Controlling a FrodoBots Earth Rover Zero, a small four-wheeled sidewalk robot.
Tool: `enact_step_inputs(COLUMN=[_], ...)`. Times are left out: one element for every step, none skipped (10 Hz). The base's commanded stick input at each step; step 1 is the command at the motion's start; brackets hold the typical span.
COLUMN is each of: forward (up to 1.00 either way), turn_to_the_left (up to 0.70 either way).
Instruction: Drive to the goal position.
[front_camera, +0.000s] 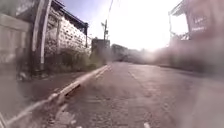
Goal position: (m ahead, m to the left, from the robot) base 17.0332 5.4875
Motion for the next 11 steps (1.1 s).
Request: enact_step_inputs(forward=[1.00,1.00,1.00,1.00,1.00,1.00,1.00,1.00,1.00,1.00,1.00], turn_to_the_left=[-0.40,-0.31,0.00,0.00,0.00,0.00,0.00,0.00,0.00,0.00,0.00])
